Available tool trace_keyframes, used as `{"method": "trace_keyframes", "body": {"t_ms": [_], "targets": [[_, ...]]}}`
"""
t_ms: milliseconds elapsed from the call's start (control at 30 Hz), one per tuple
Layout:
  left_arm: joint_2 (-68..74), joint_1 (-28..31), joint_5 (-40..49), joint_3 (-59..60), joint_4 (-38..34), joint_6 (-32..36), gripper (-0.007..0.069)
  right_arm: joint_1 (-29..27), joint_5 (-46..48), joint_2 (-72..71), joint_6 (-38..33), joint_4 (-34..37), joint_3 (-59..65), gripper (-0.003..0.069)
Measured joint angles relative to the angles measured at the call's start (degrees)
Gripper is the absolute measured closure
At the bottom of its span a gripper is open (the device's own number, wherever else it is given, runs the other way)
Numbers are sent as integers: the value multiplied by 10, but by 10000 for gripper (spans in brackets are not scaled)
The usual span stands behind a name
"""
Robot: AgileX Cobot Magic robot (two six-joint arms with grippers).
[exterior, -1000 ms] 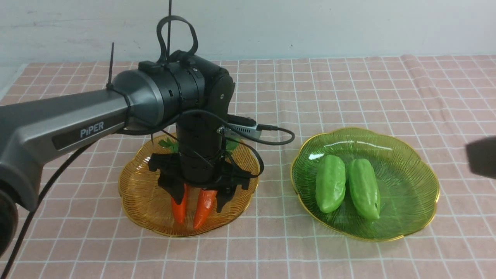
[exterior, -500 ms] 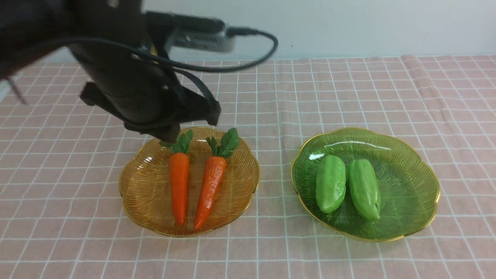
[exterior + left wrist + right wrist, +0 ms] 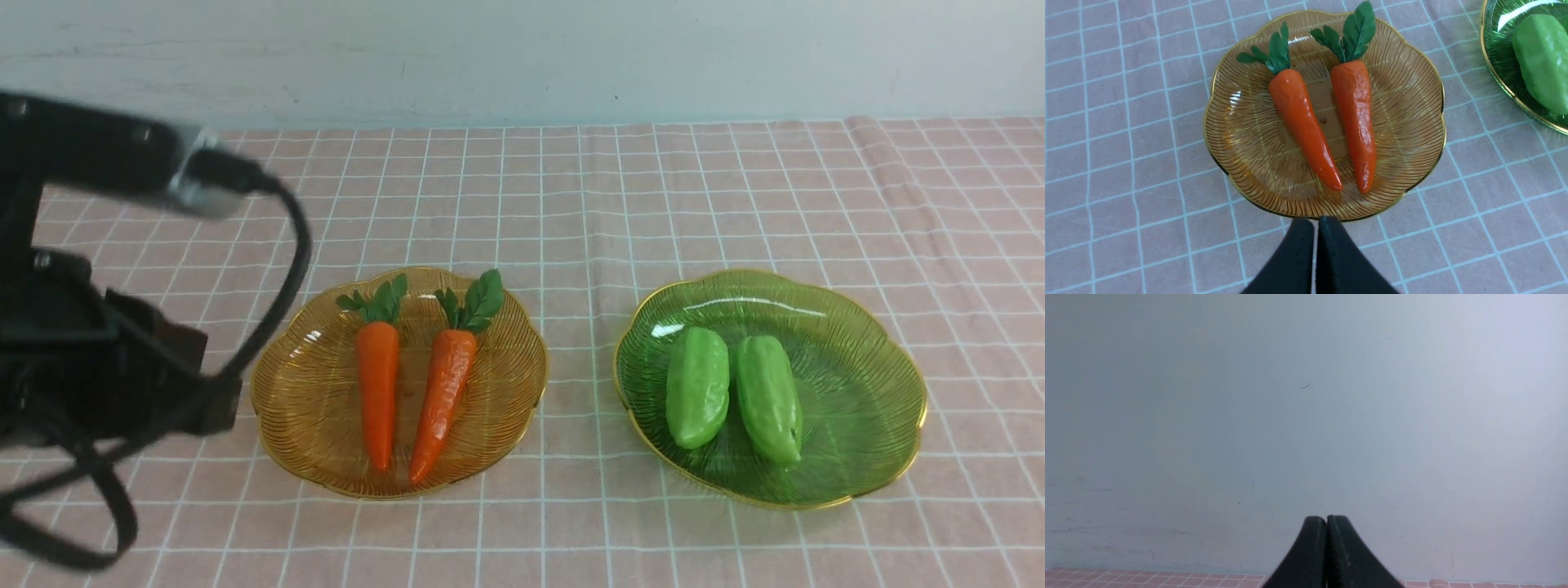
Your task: Put different types of vegetables on the plate.
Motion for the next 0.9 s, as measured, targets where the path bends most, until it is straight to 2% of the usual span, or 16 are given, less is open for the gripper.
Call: {"method": "trace_keyframes", "body": {"t_ms": [100,267,900], "targets": [[-57,0,-67,94,10,-24,628,0,0,0,0,0,0,675],[-121,0,-145,185,21,-49,628,0,-2,0,0,0,0,676],[-153,0,-163,207,31,-51,628,0,-3,0,0,0,0,676]]}}
